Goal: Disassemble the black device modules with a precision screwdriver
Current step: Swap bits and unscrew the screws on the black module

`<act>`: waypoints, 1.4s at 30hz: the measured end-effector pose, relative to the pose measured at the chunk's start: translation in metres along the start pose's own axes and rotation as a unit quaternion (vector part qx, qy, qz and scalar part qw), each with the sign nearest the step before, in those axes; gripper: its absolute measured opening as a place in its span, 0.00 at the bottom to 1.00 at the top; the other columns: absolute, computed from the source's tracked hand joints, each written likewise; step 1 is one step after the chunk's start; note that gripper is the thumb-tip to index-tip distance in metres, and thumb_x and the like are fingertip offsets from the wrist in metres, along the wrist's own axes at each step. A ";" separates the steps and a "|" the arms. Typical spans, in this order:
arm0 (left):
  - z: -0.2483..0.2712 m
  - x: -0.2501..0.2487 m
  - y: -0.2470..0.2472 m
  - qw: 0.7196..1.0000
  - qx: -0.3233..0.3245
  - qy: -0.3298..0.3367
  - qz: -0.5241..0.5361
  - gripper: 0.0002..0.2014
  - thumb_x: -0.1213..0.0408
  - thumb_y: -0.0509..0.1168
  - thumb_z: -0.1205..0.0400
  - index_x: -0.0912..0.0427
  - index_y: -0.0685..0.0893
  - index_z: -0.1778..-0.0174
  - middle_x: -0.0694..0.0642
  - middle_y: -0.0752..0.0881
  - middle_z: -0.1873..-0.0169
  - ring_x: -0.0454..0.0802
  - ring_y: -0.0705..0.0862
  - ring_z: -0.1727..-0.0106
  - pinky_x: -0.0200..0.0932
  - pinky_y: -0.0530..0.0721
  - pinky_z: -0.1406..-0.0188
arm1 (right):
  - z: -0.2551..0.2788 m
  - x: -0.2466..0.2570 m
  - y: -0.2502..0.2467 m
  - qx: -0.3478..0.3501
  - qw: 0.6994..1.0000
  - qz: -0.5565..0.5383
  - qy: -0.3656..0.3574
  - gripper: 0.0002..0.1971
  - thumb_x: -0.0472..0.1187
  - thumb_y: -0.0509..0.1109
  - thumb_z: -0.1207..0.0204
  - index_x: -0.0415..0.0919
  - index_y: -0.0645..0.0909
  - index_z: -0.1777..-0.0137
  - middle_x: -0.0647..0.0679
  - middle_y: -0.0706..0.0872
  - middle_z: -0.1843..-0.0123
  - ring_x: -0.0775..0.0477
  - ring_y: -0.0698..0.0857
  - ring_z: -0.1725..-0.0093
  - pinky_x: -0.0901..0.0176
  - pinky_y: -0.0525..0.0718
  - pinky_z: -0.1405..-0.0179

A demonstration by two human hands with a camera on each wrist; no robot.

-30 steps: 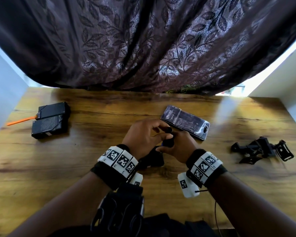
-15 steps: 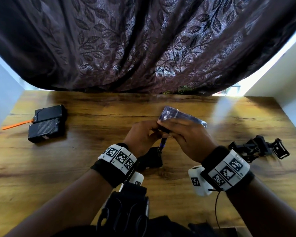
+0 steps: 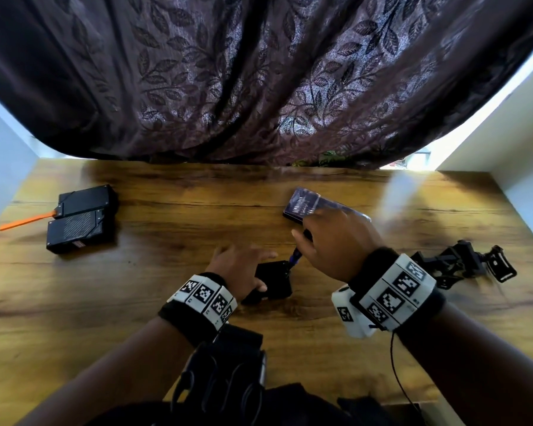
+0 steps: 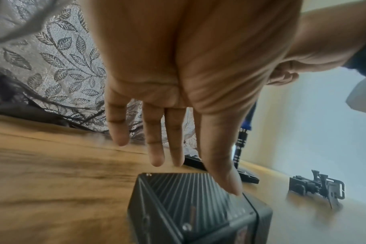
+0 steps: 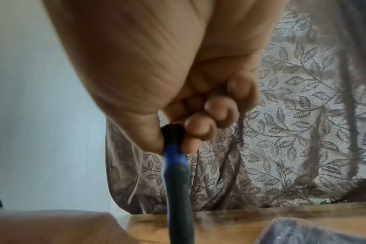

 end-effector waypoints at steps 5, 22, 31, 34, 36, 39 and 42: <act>0.004 -0.001 0.016 0.999 0.035 0.003 -0.028 0.37 0.52 0.75 0.20 0.30 0.66 0.17 0.44 0.78 0.23 0.54 0.73 0.22 0.62 0.64 0.26 | -0.010 0.017 0.007 0.047 0.996 0.064 -0.033 0.24 0.57 0.46 0.09 0.46 0.73 0.60 0.49 0.83 0.58 0.46 0.85 0.60 0.50 0.87 0.59; 0.010 -0.005 0.019 0.999 -0.008 -0.001 -0.054 0.34 0.58 0.70 0.15 0.26 0.66 0.19 0.49 0.78 0.26 0.58 0.74 0.27 0.65 0.71 0.31 | -0.018 0.035 0.025 0.122 0.989 0.026 -0.080 0.08 0.44 0.64 0.13 0.42 0.77 0.39 0.44 0.81 0.42 0.41 0.84 0.46 0.48 0.84 0.48; 0.013 -0.005 0.019 0.999 -0.006 -0.001 -0.047 0.33 0.56 0.70 0.15 0.25 0.64 0.18 0.52 0.77 0.28 0.60 0.74 0.27 0.70 0.71 0.30 | -0.021 0.037 0.025 0.167 0.985 -0.002 -0.045 0.17 0.34 0.73 0.22 0.45 0.77 0.35 0.47 0.77 0.37 0.45 0.82 0.43 0.56 0.77 0.53; 0.015 -0.007 0.018 0.998 -0.014 -0.002 -0.055 0.32 0.56 0.69 0.14 0.27 0.65 0.18 0.52 0.77 0.28 0.59 0.74 0.27 0.69 0.71 0.30 | -0.023 0.029 0.023 0.140 0.990 0.006 -0.012 0.05 0.41 0.71 0.19 0.47 0.79 0.45 0.50 0.84 0.44 0.46 0.84 0.45 0.50 0.84 0.46; 0.016 -0.008 0.019 0.998 -0.013 -0.001 -0.061 0.32 0.56 0.68 0.14 0.28 0.64 0.17 0.53 0.77 0.29 0.59 0.73 0.26 0.69 0.71 0.30 | -0.022 0.026 0.023 0.134 0.991 0.014 0.002 0.02 0.46 0.69 0.17 0.49 0.79 0.49 0.51 0.87 0.49 0.46 0.85 0.48 0.45 0.86 0.46; 0.018 -0.009 0.019 0.998 -0.006 0.004 -0.066 0.33 0.57 0.68 0.14 0.29 0.62 0.16 0.54 0.75 0.27 0.60 0.72 0.25 0.69 0.71 0.30 | -0.022 0.027 0.025 0.132 0.991 0.022 0.011 0.05 0.48 0.67 0.16 0.48 0.80 0.48 0.49 0.88 0.49 0.45 0.86 0.49 0.44 0.87 0.47; 0.017 -0.009 0.019 0.998 -0.002 0.009 -0.065 0.34 0.58 0.68 0.14 0.29 0.62 0.16 0.54 0.75 0.27 0.60 0.72 0.25 0.68 0.72 0.30 | -0.020 0.028 0.027 0.153 0.988 0.035 0.007 0.11 0.48 0.70 0.17 0.46 0.81 0.38 0.47 0.85 0.41 0.43 0.85 0.42 0.47 0.85 0.43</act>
Point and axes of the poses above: each hand's wrist, its own z-axis away from the middle knuckle, its own y-axis out of the palm, x = y × z, the point moved 7 cm from there along -z, towards the middle knuckle
